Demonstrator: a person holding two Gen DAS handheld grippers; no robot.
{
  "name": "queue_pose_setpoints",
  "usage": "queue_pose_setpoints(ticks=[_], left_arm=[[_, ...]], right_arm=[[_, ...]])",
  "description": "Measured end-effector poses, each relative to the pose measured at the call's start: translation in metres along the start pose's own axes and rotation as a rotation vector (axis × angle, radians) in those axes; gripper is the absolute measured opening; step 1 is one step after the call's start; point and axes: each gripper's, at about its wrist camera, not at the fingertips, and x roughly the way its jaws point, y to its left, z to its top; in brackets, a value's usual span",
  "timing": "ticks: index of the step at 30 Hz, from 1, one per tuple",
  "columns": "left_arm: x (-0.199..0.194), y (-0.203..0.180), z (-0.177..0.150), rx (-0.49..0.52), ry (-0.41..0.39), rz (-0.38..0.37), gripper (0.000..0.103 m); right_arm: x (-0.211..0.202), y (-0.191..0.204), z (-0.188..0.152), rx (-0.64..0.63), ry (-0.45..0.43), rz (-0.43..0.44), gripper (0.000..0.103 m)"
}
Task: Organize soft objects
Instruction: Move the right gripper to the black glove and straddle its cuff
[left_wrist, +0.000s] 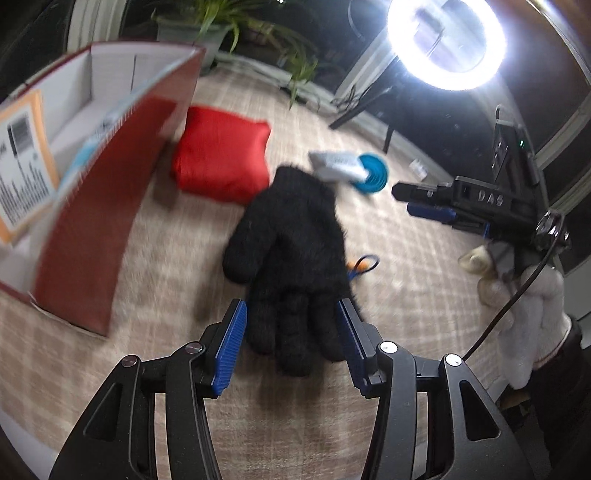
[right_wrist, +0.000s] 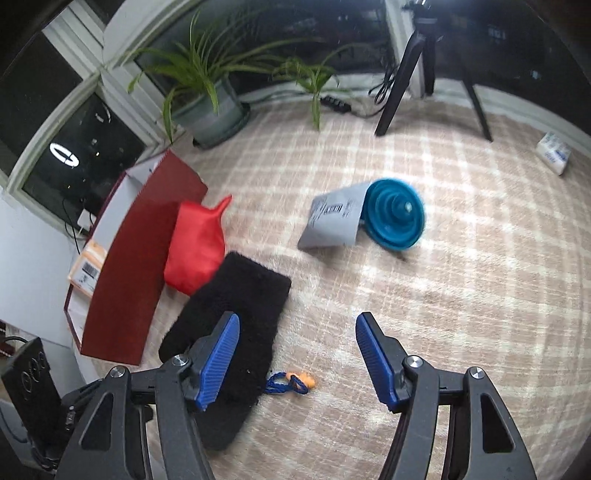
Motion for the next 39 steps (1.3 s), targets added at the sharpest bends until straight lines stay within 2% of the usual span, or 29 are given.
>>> queue_pose_setpoints(ticks=[12,21,28,33,34,36,38,39], left_arm=[[0.027,0.013,-0.013,-0.085,0.031,0.077,0.049],[0.044,0.006,-0.014,-0.077,0.049,0.094,0.049],[0.047,-0.002,-0.016,-0.062,0.034,0.118,0.046],[0.050,-0.005,-0.015,-0.055,0.032,0.136,0.034],[0.050,-0.005,-0.015,-0.052,0.032,0.140,0.028],[0.050,-0.005,-0.015,-0.045,0.031,0.147,0.023],[0.048,-0.005,-0.016,-0.044,0.030,0.145,0.014],[0.047,-0.005,-0.016,-0.042,0.027,0.146,0.012]], right_arm=[[0.053,-0.004,0.002,0.051,0.135,0.144,0.062],[0.067,0.001,0.003,0.044,0.159,0.188,0.061],[0.076,0.005,0.003,0.052,0.177,0.210,0.051],[0.080,0.009,0.002,0.051,0.184,0.215,0.041],[0.081,0.010,0.001,0.053,0.185,0.216,0.037],[0.081,0.011,0.001,0.049,0.184,0.207,0.033],[0.081,0.012,0.000,0.045,0.189,0.204,0.021],[0.081,0.013,0.000,0.043,0.188,0.199,0.018]])
